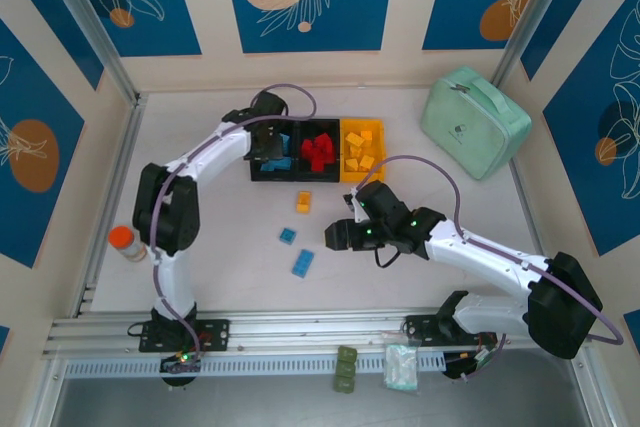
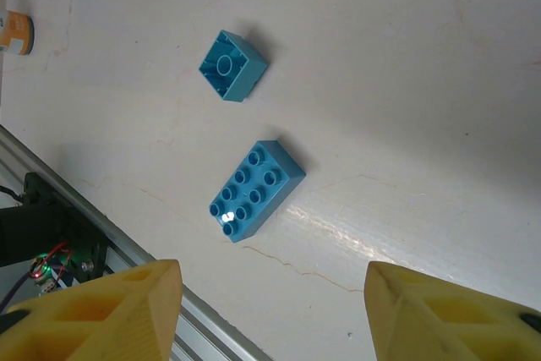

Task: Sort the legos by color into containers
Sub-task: Place the lego in the container, then pick up the lego from the center of the table.

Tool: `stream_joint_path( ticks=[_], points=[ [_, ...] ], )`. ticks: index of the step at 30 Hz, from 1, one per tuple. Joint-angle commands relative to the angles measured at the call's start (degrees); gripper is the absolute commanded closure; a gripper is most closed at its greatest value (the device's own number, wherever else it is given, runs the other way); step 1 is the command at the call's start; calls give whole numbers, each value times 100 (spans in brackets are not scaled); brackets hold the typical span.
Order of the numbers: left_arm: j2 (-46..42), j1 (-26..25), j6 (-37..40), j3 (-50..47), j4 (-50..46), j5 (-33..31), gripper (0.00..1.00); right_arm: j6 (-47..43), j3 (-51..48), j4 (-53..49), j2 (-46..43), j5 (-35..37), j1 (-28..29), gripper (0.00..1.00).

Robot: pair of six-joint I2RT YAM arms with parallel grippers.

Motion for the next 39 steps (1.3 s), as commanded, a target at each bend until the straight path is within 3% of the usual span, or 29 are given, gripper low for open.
stream_joint_path(
  ticks=[1, 8, 11, 21, 29, 34, 39],
  points=[
    [-624, -121, 144, -527, 197, 559, 47, -90, 153, -242, -89, 21, 42, 39],
    [-1524, -298, 352, -1741, 586, 1837, 42, -402, 214, -677, -298, -125, -51, 32],
    [-1755, -495, 485, -2118, 565, 2059, 39, -459, 142, -764, -441, -320, -123, 32],
    [-1883, -1190, 396, -2981, 542, 1974, 29, -483, -134, -938, -816, -651, -179, 31],
    [-1495, -1537, 237, -3147, 638, 1691, 27, -442, -216, -845, -793, -676, -184, 32],
    [-1241, -1694, 168, -3094, 547, 1414, 29, -426, -238, -764, -708, -712, -192, 32],
    [-1154, -1720, 91, -3157, 551, 1211, 39, -387, -285, -643, -674, -751, -192, 33]
  ],
)
